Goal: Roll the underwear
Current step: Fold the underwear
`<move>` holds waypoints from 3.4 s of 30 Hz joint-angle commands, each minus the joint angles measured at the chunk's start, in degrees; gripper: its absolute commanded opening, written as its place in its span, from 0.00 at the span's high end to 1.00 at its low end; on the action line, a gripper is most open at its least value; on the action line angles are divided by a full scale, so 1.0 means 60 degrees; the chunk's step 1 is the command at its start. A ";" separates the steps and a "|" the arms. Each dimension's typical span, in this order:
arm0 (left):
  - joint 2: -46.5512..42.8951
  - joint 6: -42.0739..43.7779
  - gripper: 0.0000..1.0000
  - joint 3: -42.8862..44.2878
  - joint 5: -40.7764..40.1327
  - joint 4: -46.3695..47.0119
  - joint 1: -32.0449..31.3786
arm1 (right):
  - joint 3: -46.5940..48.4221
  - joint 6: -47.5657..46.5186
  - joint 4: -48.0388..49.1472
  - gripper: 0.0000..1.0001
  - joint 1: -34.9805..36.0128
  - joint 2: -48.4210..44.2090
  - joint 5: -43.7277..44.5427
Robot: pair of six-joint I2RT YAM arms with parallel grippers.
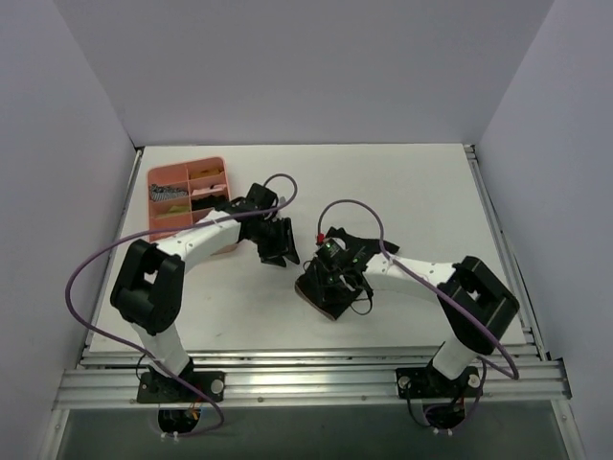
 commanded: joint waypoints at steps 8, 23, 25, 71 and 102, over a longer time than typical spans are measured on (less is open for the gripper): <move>-0.0722 -0.0162 0.44 -0.1277 0.1260 0.2029 -0.0954 | 0.0482 0.1195 -0.2970 0.67 -0.0244 -0.1871 0.1466; -0.0208 -0.1202 0.51 -0.2757 -0.0204 0.2497 -0.1540 | 0.4774 0.1007 -0.3208 0.64 -0.2019 0.2171 0.2685; -0.0208 -0.1275 0.51 -0.2816 -0.0292 0.2571 -0.1526 | 0.5258 0.1021 -0.3208 0.63 -0.2033 0.2653 0.2685; -0.0047 -0.0323 0.68 -0.2743 0.0089 0.3977 -0.1350 | 0.6460 0.1563 -0.2944 0.80 -0.1945 0.4575 0.2744; -0.0840 0.0395 0.98 -0.2347 -0.1304 0.2571 -0.1262 | 0.6108 0.1344 -0.1407 0.62 -0.2048 0.3740 0.1191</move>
